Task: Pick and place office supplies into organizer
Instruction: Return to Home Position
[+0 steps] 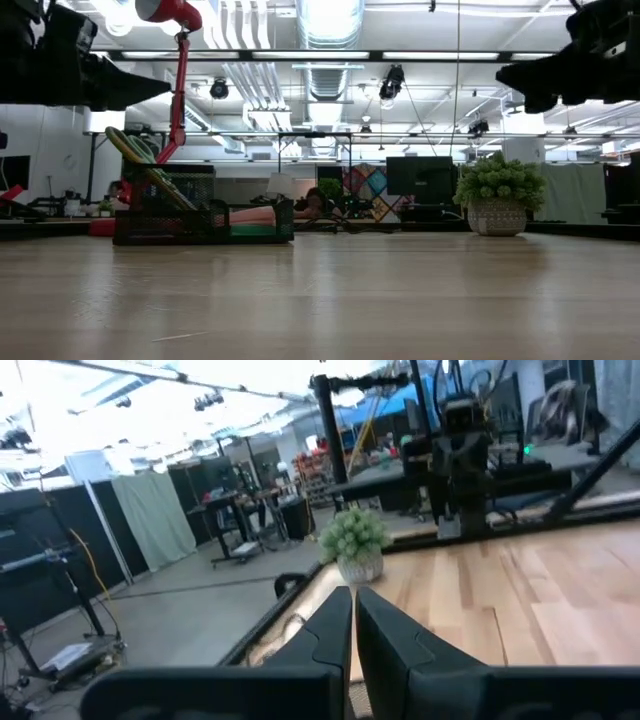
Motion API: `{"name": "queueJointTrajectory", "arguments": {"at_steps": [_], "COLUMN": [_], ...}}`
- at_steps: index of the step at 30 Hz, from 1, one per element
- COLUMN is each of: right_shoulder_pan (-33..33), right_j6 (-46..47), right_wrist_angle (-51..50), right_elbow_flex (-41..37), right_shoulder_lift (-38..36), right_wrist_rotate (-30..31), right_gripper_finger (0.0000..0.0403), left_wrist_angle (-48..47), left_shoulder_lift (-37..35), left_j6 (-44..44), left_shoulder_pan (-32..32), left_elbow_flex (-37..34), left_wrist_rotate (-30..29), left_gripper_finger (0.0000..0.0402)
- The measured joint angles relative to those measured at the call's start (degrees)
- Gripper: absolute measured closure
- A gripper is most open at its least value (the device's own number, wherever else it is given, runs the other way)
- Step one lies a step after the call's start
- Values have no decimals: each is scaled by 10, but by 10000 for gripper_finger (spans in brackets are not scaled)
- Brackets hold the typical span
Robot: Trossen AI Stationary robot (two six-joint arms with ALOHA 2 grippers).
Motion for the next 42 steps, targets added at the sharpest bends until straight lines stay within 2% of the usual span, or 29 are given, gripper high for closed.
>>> {"name": "queueJointTrajectory", "arguments": {"at_steps": [6, 12, 17, 23, 42], "right_shoulder_pan": [0, 0, 0, 0, 0], "right_j6": [74, 118, 117, 118, 109], "right_wrist_angle": [-30, -49, -50, -49, -49], "right_elbow_flex": [-8, -10, -10, -10, -10], "right_shoulder_lift": [0, 1, 1, 0, 0], "right_wrist_rotate": [2, 29, 31, 33, 33], "right_gripper_finger": [351, 351, 351, 351, 351], "left_wrist_angle": [-12, -47, -50, -57, -57], "left_shoulder_lift": [-18, -15, -16, -19, -4], "left_j6": [-33, -79, -94, -96, -93], "left_shoulder_pan": [0, 0, 0, 0, 0], "left_elbow_flex": [0, 0, 0, 0, -1], "left_wrist_rotate": [34, 39, 67, 126, 137], "left_gripper_finger": [398, 398, 398, 398, 398]}}
